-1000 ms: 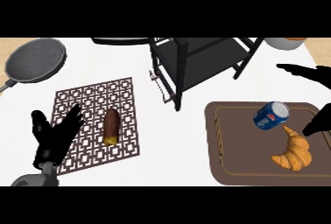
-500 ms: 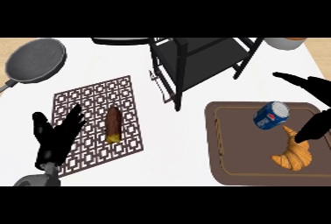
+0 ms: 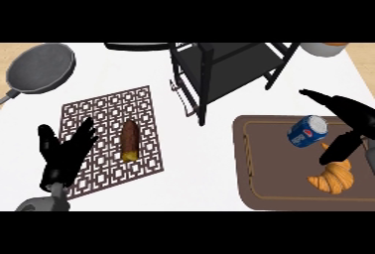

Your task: Pick the can from the tray and place it in the tiered shelf

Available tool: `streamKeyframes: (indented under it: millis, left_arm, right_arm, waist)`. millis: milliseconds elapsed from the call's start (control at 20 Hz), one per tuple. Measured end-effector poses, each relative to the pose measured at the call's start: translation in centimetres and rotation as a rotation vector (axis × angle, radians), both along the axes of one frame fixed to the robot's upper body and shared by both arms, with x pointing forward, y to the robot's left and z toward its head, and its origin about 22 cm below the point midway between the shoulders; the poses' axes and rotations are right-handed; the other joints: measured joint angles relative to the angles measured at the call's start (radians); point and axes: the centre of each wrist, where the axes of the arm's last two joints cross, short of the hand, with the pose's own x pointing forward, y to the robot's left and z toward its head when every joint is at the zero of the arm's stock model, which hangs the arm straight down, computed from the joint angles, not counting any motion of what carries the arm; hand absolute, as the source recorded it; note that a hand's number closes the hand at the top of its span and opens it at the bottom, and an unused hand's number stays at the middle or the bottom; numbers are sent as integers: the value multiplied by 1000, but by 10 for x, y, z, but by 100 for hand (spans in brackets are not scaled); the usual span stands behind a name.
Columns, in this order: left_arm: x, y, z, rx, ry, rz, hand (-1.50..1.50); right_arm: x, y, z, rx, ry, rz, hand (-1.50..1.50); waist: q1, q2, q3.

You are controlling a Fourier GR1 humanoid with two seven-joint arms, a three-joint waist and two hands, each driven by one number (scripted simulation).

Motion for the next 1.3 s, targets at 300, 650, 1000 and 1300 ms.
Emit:
streamKeyframes:
  millis: [300, 650, 1000, 1300]
  left_arm:
    - [3, 2, 0, 1, 2, -1, 0]
    - [1, -5, -4, 2, -8, -2, 0]
    - [-5, 2, -2, 4, 3, 0, 0]
    - [-1, -2, -5, 7, -8, 3, 0]
  right_arm:
    - [12, -1, -16, -42, -24, -22, -150]
    - [21, -2, -33, -11, -60, -26, -150]
    - [24, 9, -52, 10, -64, 7, 150]
    - [22, 15, -59, -73, -16, 196, 150]
  waist:
    - [2, 1, 0]
    - [2, -1, 0]
    - [2, 0, 0]
    - [4, -8, -8]
